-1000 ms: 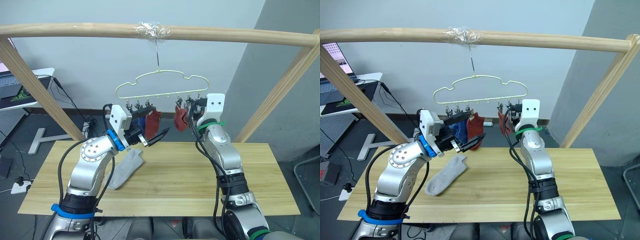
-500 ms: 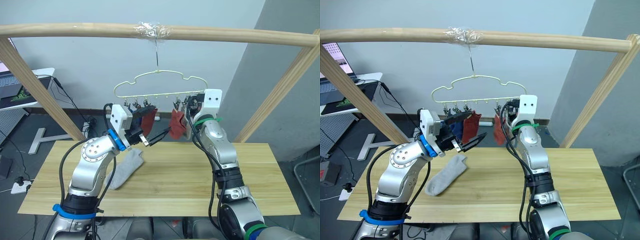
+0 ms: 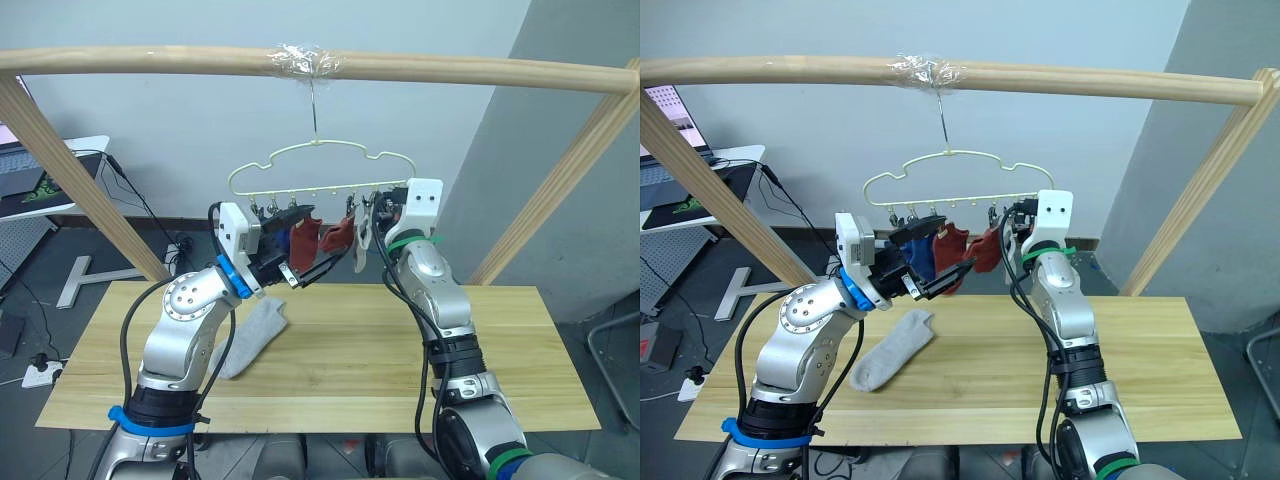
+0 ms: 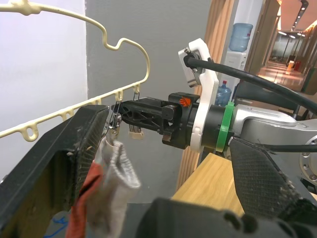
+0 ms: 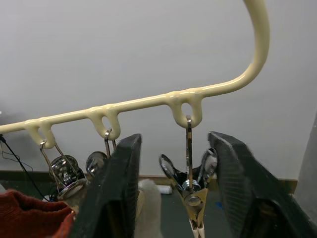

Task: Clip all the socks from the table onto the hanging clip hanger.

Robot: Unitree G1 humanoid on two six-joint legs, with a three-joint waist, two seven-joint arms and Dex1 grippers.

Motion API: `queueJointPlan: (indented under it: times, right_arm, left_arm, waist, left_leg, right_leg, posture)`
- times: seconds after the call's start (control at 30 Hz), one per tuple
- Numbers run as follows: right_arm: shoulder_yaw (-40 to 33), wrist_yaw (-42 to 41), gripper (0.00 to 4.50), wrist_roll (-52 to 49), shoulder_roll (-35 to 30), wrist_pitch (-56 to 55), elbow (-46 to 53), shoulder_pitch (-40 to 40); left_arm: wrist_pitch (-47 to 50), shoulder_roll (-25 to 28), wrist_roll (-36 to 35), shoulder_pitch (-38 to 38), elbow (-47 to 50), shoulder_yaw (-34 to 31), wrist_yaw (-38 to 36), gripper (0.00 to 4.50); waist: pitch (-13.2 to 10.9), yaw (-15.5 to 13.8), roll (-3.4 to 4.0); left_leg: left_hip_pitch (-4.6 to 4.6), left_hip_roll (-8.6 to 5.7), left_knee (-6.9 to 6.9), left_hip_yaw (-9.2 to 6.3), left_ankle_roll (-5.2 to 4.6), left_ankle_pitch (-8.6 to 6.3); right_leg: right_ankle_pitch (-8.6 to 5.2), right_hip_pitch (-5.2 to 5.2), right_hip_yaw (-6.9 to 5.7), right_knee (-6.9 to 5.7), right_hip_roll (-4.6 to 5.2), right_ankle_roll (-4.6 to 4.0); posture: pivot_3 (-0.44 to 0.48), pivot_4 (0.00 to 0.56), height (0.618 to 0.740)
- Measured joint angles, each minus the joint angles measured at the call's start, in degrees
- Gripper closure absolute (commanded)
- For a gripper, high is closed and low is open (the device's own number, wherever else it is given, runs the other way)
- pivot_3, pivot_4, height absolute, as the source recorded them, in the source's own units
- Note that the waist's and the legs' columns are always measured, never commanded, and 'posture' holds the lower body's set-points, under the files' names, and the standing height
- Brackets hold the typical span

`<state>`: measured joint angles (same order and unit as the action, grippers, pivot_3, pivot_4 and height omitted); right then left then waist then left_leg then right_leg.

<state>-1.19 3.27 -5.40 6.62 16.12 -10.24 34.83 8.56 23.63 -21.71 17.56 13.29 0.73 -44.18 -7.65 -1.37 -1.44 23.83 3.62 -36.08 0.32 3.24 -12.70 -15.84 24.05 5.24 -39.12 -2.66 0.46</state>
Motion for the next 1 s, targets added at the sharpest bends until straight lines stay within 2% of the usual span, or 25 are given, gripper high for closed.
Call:
queueJointPlan:
  times: [0.03, 0.13, 0.3, 0.43, 0.57, 0.63, 0.83, 1.0]
  right_arm:
    - [0.0, 0.0, 3.84, -0.2, 0.0, 0.0, -0.1, 0.0]
    - [0.0, -0.1, 4.49, -0.4, -0.3, 0.0, -0.1, 0.1]
    - [-0.2, -1.6, 4.49, -0.5, -2.4, 0.0, 0.2, 0.2]
    - [-0.2, -4.0, 4.49, -1.1, -5.1, 2.6, 2.8, -0.4]
    - [1.2, -10.9, 4.49, -3.9, -11.2, 13.7, 10.3, -1.5]
    - [1.0, -11.9, 4.49, -5.1, -12.1, 17.2, 13.0, -2.4]
    - [0.9, -12.1, 4.49, -7.3, -12.0, 24.7, 19.8, -5.2]
    - [0.4, -10.9, 4.49, -7.5, -11.5, 27.7, 23.5, -6.3]
  left_arm:
    - [0.0, 0.0, 0.0, 0.0, 0.0, 0.0, 0.0, 0.0]
    - [0.0, 0.0, 0.0, -0.1, 0.0, 0.0, 0.3, 0.0]
    - [-0.1, 0.0, 1.8, -1.6, -0.1, 0.1, 1.9, 0.0]
    - [1.1, 0.0, 5.9, -5.1, -2.4, -0.1, 7.2, 0.0]
    - [3.5, 4.6, 12.4, -14.9, -12.8, -0.6, 11.5, 0.0]
    - [3.3, 5.4, 14.5, -16.8, -17.4, -0.9, 12.5, 0.0]
    - [-1.8, 4.9, 18.1, -14.9, -27.1, -0.6, 13.6, 0.0]
    - [-4.0, 0.8, 18.5, -10.5, -37.1, 0.8, 12.7, 0.0]
  waist:
    - [0.0, 0.0, 0.0]
    - [0.0, 0.0, 0.0]
    - [0.0, 0.0, 0.01]
    - [0.0, 0.0, 0.02]
    - [0.0, 0.2, 0.07]
    - [-0.1, -0.2, 0.05]
    - [-0.1, -0.8, 0.08]
    - [-0.1, -0.8, 0.04]
  left_leg:
    - [0.0, 0.0, 0.0, 0.0, 0.0, 0.0]
    - [0.0, 0.0, 0.0, 0.0, 0.0, 0.0]
    - [0.0, -0.01, 0.0, 0.0, 0.0, 0.0]
    - [-0.04, 0.0, 0.01, 0.02, 0.0, 0.0]
    - [-0.06, 0.06, 0.04, -0.05, -0.01, -0.01]
    - [-0.01, 0.07, 0.04, -0.15, -0.01, -0.01]
    - [-0.04, -0.01, -0.01, 0.0, -0.01, 0.0]
    - [0.01, 0.01, -0.01, -0.03, -0.01, 0.0]
  right_leg:
    - [0.0, 0.0, 0.01, 0.0, 0.0, 0.0]
    - [0.0, 0.0, 0.0, 0.0, 0.0, 0.0]
    - [0.0, 0.0, 0.01, 0.02, 0.0, 0.0]
    - [-0.02, -0.01, 0.06, 0.01, 0.0, 0.03]
    - [-0.09, 0.01, 0.05, 0.01, -0.01, -0.06]
    - [-0.22, 0.01, -0.09, 0.01, -0.01, 0.09]
    - [-0.2, -0.02, -0.08, 0.01, 0.05, 0.16]
    - [-0.19, -0.01, -0.14, 0.04, 0.03, 0.17]
  posture:
    - [0.194, 0.135, 0.74]
    - [0.19, 0.14, 0.74]
    - [0.185, 0.143, 0.74]
    - [0.171, 0.147, 0.74]
    - [0.168, 0.153, 0.74]
    - [0.168, 0.155, 0.74]
    - [0.158, 0.159, 0.74]
    - [0.146, 0.159, 0.74]
